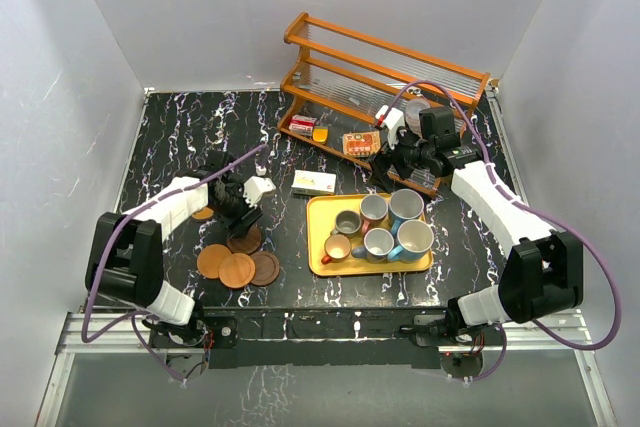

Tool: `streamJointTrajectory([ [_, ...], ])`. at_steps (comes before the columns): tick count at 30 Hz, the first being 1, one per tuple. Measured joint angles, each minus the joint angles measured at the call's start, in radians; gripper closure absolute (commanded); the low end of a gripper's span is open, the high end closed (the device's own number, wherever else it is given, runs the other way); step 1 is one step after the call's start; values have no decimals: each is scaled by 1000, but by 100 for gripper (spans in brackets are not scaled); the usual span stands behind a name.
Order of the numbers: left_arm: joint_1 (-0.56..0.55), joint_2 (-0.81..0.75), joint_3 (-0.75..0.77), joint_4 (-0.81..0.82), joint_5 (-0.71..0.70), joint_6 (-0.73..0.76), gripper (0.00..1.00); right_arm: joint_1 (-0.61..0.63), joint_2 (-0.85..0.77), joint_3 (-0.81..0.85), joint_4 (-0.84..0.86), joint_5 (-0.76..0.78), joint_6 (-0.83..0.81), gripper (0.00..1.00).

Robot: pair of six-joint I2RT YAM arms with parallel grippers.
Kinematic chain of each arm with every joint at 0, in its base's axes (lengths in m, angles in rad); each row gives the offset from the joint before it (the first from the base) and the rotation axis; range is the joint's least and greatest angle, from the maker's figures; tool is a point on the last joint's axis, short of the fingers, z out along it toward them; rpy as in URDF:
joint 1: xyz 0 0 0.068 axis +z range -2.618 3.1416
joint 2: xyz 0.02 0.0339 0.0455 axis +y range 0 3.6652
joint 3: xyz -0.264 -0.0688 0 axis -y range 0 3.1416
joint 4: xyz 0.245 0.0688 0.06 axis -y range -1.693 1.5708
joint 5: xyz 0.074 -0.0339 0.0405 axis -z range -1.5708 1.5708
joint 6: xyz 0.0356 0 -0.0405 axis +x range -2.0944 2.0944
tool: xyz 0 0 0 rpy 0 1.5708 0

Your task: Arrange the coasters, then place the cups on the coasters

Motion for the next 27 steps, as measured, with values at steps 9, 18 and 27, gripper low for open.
streamJointTrajectory([
  [9,-31,53,-16,85,-23,0,57,0,14,0,0,12,-1,2],
  [18,-76,165,83,183,-12,-28,69,0,15,0,0,27,-1,2],
  [27,-67,318,251,282,-41,-80,71,0,16,0,0,45,-7,2],
])
